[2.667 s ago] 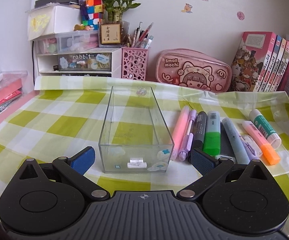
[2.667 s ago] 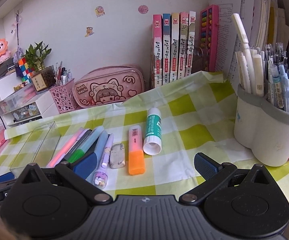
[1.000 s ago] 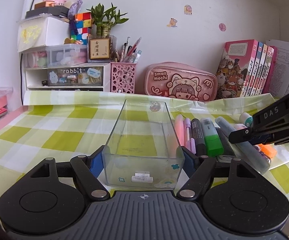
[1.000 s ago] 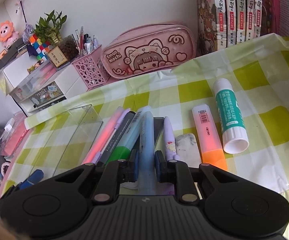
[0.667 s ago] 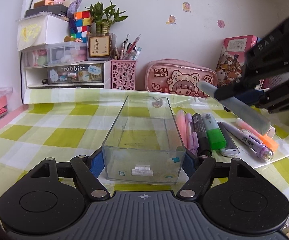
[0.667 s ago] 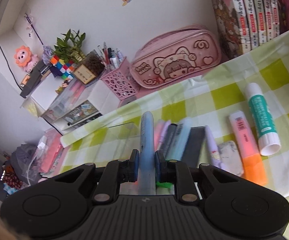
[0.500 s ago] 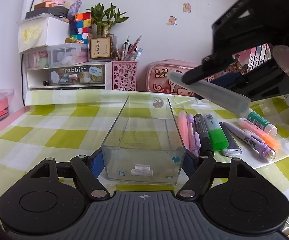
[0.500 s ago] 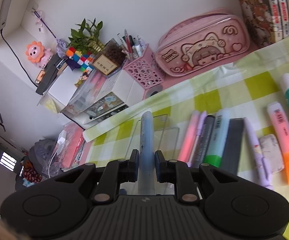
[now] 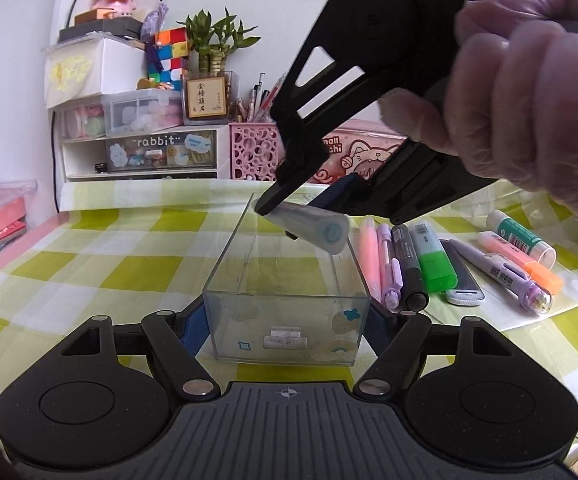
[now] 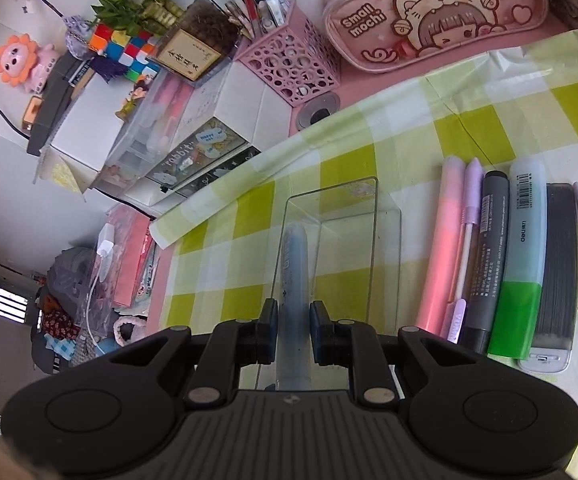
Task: Organize stationery
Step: 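Carry the light-blue pen into the clear box and open the right tool, then move the right tool back over the row of markers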
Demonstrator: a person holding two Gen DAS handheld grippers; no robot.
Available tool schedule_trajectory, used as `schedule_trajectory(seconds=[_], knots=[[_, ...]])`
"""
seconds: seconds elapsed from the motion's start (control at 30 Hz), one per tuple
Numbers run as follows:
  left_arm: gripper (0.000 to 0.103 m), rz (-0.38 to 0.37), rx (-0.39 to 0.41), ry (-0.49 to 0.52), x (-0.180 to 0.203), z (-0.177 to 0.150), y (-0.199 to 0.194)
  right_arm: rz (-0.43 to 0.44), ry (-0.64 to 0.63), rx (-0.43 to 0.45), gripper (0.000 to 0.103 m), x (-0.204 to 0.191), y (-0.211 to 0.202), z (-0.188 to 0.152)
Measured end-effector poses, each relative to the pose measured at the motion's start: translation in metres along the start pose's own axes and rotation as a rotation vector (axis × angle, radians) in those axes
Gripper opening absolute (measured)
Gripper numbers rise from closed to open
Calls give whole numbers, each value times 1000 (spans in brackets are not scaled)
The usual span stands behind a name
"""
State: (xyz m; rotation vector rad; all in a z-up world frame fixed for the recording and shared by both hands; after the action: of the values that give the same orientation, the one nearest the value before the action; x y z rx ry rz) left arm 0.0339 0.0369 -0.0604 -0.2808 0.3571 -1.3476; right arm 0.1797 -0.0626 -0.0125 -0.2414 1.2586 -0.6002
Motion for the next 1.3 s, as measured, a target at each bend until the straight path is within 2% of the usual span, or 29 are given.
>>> schedule_trajectory(seconds=[0.2, 0.43, 0.9, 1.13, 1.3], knots=[[73, 4, -13, -17, -4, -1, -4, -79, 18, -13, 18, -3, 25, 1], [73, 10, -10, -18, -4, -2, -4, -104, 2, -13, 18, -6, 32, 4], [73, -3, -6, -29, -6, -4, -4, -74, -27, -23, 19, -6, 27, 1], [73, 0, -8, -28, -4, -2, -2, -66, -109, 25, 35, -14, 3, -4], [73, 1, -11, -30, -5, -1, -1, -79, -146, 94, 41, -12, -25, -7]])
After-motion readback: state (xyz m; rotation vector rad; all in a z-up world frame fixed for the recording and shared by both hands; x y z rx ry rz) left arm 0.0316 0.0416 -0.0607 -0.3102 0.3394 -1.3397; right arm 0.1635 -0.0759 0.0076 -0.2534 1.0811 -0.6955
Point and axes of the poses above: each gripper's, at about its wrist camera, not at the fingertips, and y roughly the way its jaws point, x to its right, z to its top, the point moved 2 cm from there along y, roughly the way its jaws point, and after that the axes turned 13 degrees about z, right-handed, at the moved point
